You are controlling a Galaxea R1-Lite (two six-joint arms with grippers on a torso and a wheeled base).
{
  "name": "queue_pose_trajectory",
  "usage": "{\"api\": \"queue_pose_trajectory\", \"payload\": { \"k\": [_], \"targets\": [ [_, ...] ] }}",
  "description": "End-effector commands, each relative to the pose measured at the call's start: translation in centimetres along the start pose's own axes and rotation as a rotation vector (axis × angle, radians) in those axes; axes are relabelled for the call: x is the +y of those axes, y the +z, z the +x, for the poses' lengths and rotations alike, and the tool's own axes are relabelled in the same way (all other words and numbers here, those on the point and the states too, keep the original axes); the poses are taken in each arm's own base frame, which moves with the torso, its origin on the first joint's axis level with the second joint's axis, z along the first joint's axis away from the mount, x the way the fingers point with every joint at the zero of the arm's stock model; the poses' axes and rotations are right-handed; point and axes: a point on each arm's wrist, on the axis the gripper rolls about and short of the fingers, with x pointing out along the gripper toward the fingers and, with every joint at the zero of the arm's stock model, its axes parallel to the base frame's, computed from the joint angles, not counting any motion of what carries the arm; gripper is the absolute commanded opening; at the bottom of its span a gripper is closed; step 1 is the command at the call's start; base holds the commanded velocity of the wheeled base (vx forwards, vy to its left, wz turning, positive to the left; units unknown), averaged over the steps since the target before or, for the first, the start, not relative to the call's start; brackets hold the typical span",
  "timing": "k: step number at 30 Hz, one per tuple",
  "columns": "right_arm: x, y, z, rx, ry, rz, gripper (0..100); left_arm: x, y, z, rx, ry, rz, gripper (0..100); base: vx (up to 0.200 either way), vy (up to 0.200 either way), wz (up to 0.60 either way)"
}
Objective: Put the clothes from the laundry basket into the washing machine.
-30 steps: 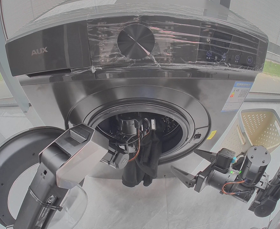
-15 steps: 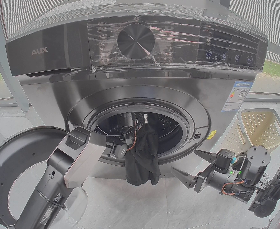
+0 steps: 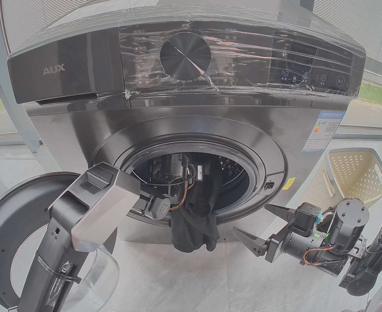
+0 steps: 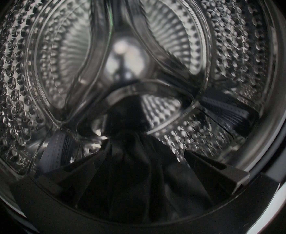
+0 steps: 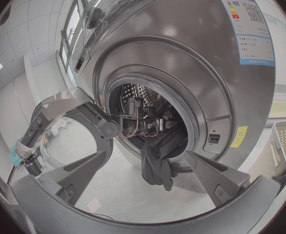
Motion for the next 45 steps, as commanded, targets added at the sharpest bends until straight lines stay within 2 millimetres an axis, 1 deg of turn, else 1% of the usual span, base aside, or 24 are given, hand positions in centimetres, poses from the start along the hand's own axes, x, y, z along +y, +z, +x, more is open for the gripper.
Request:
{"api": "queue_pose_trajectory", "payload": {
  "k": [1, 2, 3, 5, 6, 10, 18, 23, 25, 26, 30, 34, 38, 39, 40, 41, 42, 43, 44, 45],
  "targets": [
    [0.0, 0.0, 0.0, -0.002, 0.001, 0.000, 100, -1.2, 4.0, -5.9, 0.126, -0.108, 0.017, 100, 0.000, 0.000, 0.00],
    [0.0, 0.0, 0.0, -0.002, 0.001, 0.000, 100, -1.4, 3.7, -7.6, 0.197, -0.146, 0.032, 100, 0.000, 0.000, 0.00],
    [0.0, 0.0, 0.0, -0.002, 0.001, 0.000, 100, -1.5, 3.4, -8.1, 0.227, -0.165, 0.037, 100, 0.000, 0.000, 0.00],
    [0.0, 0.0, 0.0, -0.002, 0.001, -0.001, 100, -1.5, 3.2, -8.4, 0.245, -0.170, 0.040, 100, 0.000, 0.000, 0.00],
    [0.1, 0.0, 0.0, -0.002, 0.002, -0.001, 100, -1.5, 2.0, -8.9, 0.291, -0.180, 0.053, 100, 0.000, 0.000, 0.00],
    [0.1, 0.1, 0.0, -0.004, 0.003, 0.000, 100, -1.2, 0.3, -8.8, 0.333, -0.175, 0.065, 100, 0.000, 0.000, 0.00],
    [0.2, 0.1, 0.0, -0.003, 0.007, -0.001, 100, -1.0, -3.1, -7.7, 0.392, -0.162, 0.078, 100, 0.000, 0.000, 0.00],
    [0.2, 0.0, 0.0, -0.002, 0.007, -0.001, 100, -0.7, -4.6, -7.2, 0.417, -0.155, 0.081, 100, 0.000, 0.000, 0.00],
    [0.2, 0.0, 0.0, -0.002, 0.007, -0.001, 100, -0.6, -4.8, -7.1, 0.420, -0.151, 0.081, 100, 0.000, 0.000, 0.00],
    [0.2, 0.0, 0.0, -0.001, 0.009, -0.001, 100, -0.5, -5.4, -6.9, 0.428, -0.146, 0.082, 0, 0.000, 0.000, 0.00],
    [0.2, 0.0, 0.0, -0.001, 0.009, -0.001, 100, -0.2, -5.9, -6.7, 0.436, -0.136, 0.090, 0, 0.000, 0.000, 0.00],
    [0.2, 0.0, 0.0, -0.001, 0.009, -0.001, 100, -0.3, -5.2, -6.5, 0.407, -0.135, 0.084, 0, 0.000, 0.000, 0.00],
    [0.2, 0.1, -0.1, -0.003, 0.009, -0.001, 100, -0.7, -3.2, -5.7, 0.312, -0.137, 0.059, 0, 0.000, 0.000, 0.00],
    [0.2, 0.1, -0.1, -0.003, 0.010, -0.001, 100, -0.8, -2.3, -5.3, 0.261, -0.129, 0.047, 0, 0.000, 0.000, 0.00],
    [0.2, 0.1, -0.1, -0.003, 0.010, -0.001, 100, -0.8, -2.3, -5.3, 0.261, -0.129, 0.047, 0, 0.000, 0.000, 0.00],
    [0.2, 0.1, 0.0, -0.005, 0.009, -0.001, 100, -0.8, -0.6, -4.4, 0.156, -0.104, 0.019, 0, 0.000, 0.000, 0.00],
    [0.2, 0.1, 0.0, -0.005, 0.009, -0.001, 100, -0.8, -0.6, -4.4, 0.156, -0.104, 0.019, 0, 0.000, 0.000, 0.00],
    [0.2, 0.1, 0.0, -0.004, 0.010, -0.001, 100, -0.8, 0.9, -3.4, 0.042, -0.072, -0.008, 0, 0.000, 0.000, 0.00],
    [0.2, 0.1, 0.0, -0.005, 0.009, -0.001, 100, -0.7, 0.9, -3.3, 0.039, -0.071, -0.009, 0, 0.000, 0.000, 0.00],
    [0.3, 0.1, 0.0, -0.004, 0.010, -0.001, 100, -0.5, 1.6, -2.7, -0.014, -0.058, -0.022, 0, 0.000, 0.000, 0.00]
  ]
}}
